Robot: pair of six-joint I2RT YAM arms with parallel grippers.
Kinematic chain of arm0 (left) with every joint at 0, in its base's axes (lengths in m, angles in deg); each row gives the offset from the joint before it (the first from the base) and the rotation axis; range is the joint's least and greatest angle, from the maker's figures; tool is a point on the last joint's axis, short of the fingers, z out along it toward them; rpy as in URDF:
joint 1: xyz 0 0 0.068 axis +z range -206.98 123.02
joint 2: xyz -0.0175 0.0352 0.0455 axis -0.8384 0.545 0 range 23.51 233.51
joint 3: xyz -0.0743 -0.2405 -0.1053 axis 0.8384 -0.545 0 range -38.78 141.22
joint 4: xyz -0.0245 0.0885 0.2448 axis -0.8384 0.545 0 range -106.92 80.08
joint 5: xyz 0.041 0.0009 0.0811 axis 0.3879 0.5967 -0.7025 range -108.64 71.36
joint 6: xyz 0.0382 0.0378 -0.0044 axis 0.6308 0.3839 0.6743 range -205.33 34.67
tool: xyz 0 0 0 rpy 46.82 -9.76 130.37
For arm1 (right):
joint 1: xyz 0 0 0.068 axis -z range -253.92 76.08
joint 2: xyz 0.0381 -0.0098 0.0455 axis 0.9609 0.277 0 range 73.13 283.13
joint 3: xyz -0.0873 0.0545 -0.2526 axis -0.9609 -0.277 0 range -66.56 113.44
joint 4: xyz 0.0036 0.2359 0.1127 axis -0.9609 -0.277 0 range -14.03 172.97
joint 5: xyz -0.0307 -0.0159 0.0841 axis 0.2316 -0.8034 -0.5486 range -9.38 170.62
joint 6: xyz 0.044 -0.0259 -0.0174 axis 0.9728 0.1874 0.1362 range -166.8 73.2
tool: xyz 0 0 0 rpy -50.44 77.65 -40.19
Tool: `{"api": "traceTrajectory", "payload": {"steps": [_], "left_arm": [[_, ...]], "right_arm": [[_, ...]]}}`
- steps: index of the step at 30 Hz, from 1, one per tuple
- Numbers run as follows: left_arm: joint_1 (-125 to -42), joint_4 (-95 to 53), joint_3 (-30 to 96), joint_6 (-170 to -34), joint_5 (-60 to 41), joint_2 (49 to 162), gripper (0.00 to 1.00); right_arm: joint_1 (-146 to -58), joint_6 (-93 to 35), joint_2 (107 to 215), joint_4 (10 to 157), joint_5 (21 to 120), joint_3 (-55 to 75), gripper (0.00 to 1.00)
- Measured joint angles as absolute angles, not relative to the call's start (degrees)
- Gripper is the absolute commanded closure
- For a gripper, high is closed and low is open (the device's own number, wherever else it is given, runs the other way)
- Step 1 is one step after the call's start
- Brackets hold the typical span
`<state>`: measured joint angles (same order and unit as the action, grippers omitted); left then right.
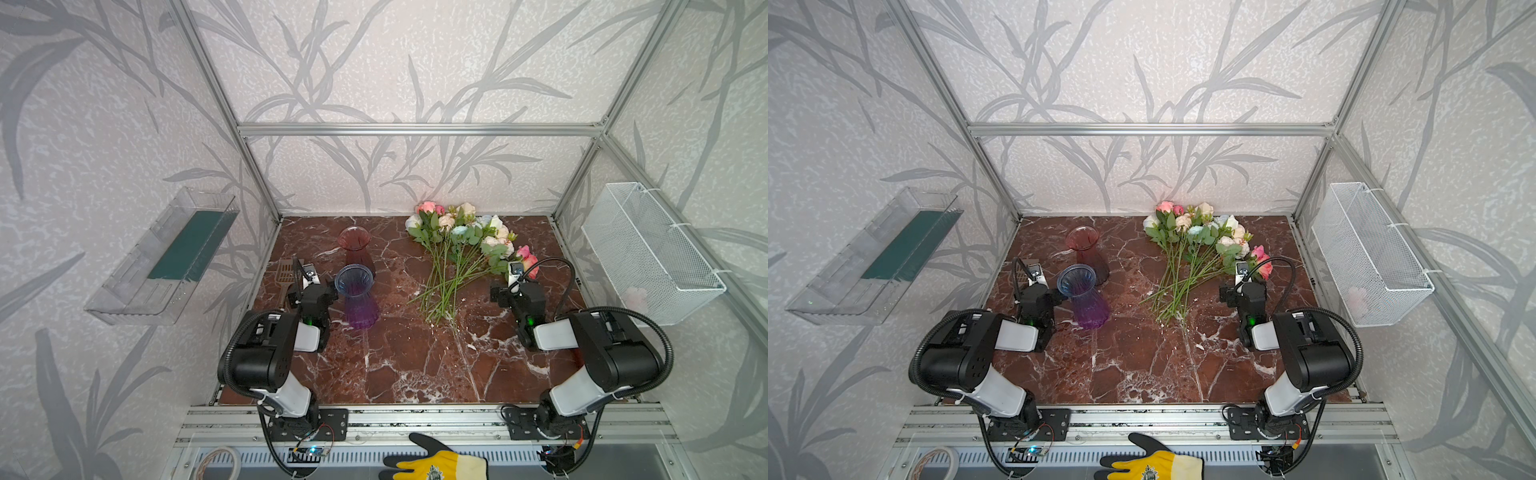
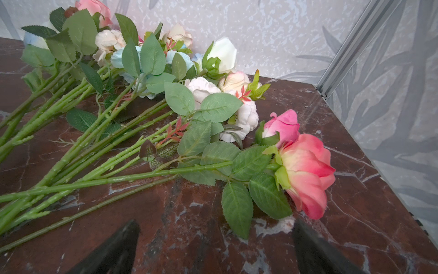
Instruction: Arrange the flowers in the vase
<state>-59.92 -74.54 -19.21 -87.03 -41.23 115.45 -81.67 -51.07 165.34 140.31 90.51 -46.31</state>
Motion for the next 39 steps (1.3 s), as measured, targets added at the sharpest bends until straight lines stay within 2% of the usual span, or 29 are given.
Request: {"api": "traceTrajectory", "payload": {"steps": [11,17,20,23,27,28,30,32,34,35,39], "left_arm": [[-59.9,-74.1,-19.4,-87.0,-41.3,113.3,0.01],[-60.3,-59.9,-16.7,-87.1,-44.6,98.1,0.01],[-60.3,-48.8,-12.1,-88.1,-46.4,88.4,0.01],[-60.3,-34.5,-5.4,-92.6,-47.6,79.0,0.01],[-60.3,-10.8,6.3,-106.6,-47.4,68.5,0.01],[-60.3,-6.7,7.7,-110.1,-47.0,65.3,0.01],[-60.3,-2.0,6.5,-115.8,-45.5,58.7,0.01],[-60.2,1.5,3.3,-120.9,-43.7,51.5,0.08],[-60.2,5.2,0.2,-126.2,-41.9,47.1,0.27],[-60.2,6.4,-0.9,-127.6,-41.1,46.5,0.31],[-60.2,11.4,-5.0,-132.6,-37.5,50.5,0.64]], "right_arm": [[-81.7,-51.1,165.3,140.3,90.4,-46.3,0.01],[-82.4,-51.2,163.7,137.6,91.4,-46.1,0.01],[-83.7,-51.2,156.6,126.4,94.0,-42.7,0.01],[-87.2,-48.0,147.7,109.6,99.9,-32.5,0.01],[-91.0,-36.7,137.5,88.0,100.0,-16.8,0.01],[-90.8,-32.8,135.0,85.3,99.1,-15.6,0.07],[-88.2,-26.8,130.3,83.0,93.9,-17.3,0.31],[-85.7,-22.7,127.2,80.4,88.7,-20.1,0.36],[-84.7,-19.8,127.0,76.5,84.3,-21.3,0.38],[-84.8,-18.8,127.7,75.1,82.5,-21.4,0.38],[-85.1,-16.6,127.8,70.8,77.2,-22.1,0.38]]}}
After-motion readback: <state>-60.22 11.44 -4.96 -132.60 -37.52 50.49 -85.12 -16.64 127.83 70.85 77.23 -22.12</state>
